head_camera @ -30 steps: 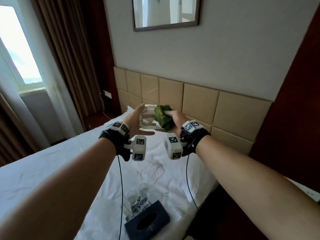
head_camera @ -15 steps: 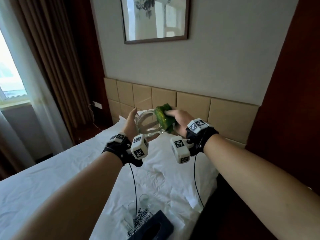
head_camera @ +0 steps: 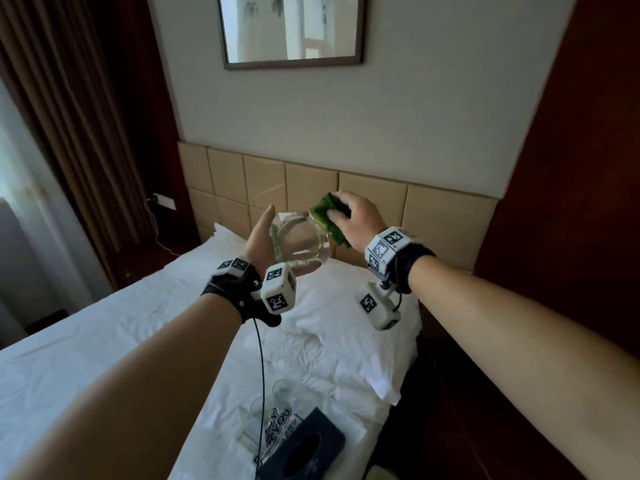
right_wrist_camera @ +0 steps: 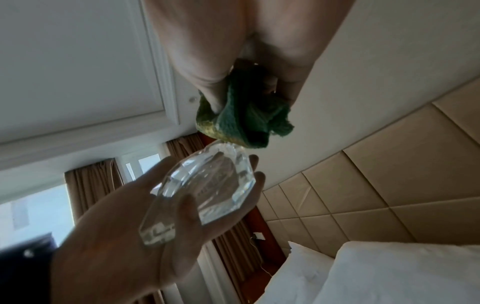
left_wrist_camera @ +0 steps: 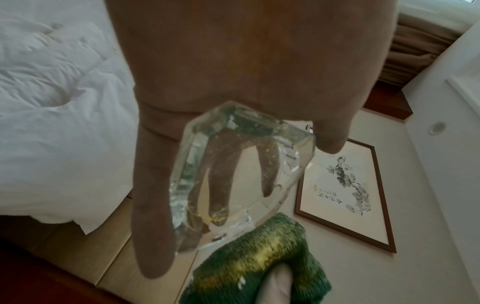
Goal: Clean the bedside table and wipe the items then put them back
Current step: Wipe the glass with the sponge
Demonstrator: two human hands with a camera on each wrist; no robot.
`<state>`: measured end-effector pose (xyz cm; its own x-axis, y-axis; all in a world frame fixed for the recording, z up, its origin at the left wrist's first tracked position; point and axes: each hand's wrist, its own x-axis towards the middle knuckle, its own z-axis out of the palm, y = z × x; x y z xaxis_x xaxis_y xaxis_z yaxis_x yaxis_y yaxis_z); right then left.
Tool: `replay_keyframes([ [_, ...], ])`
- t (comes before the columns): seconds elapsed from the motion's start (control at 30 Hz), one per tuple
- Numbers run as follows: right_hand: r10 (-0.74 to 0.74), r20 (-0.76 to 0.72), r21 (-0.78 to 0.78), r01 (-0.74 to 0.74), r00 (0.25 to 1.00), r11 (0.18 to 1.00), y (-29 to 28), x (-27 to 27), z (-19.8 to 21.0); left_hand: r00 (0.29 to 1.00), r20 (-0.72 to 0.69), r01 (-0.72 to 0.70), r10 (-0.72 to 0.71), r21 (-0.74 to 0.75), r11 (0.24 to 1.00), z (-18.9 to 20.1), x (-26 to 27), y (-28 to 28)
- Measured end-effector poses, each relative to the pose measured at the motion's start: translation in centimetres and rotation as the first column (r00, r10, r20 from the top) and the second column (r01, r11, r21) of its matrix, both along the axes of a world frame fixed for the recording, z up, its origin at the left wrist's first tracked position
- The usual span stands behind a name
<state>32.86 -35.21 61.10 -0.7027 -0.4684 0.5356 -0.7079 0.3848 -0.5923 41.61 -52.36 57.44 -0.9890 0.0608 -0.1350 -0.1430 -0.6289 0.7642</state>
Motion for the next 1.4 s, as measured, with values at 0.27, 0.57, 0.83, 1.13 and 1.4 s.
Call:
replay_keyframes([
  [0.27, 0.074, -0.242, 0.102, -0.051, 0.967, 0.994, -1.3, 1.1, -0.2, 1.000, 0.013, -0.009, 0.009, -0.003, 1.000, 0.2, -0.1, -0.4],
  [0.57, -0.126, -0.215, 0.265, 0.182, 0.968, 0.947, -3.0, 2.9, -1.1, 0.998, 0.059, 0.006, -0.005, -0.004, 1.000, 0.3, 0.5, 2.0],
  [0.83, 0.006, -0.035, 0.247, 0.003, 0.999, 0.969, -2.7, 3.6, -1.1, 0.999, 0.034, 0.002, 0.001, -0.067, 0.998, 1.4, 0.1, 3.2],
  [1.13, 0.219, -0.059, 0.367, -0.183, 0.974, 0.912, -1.0, 3.4, -1.3, 1.000, -0.005, -0.031, 0.031, -0.081, 0.996, 0.5, -0.2, 3.0],
  [1.4, 0.306, -0.115, 0.690, -0.146, 0.945, 0.709, 0.6, 3.0, -1.0, 0.997, 0.038, 0.063, -0.062, -0.029, 0.998, -0.6, -0.1, 2.7],
])
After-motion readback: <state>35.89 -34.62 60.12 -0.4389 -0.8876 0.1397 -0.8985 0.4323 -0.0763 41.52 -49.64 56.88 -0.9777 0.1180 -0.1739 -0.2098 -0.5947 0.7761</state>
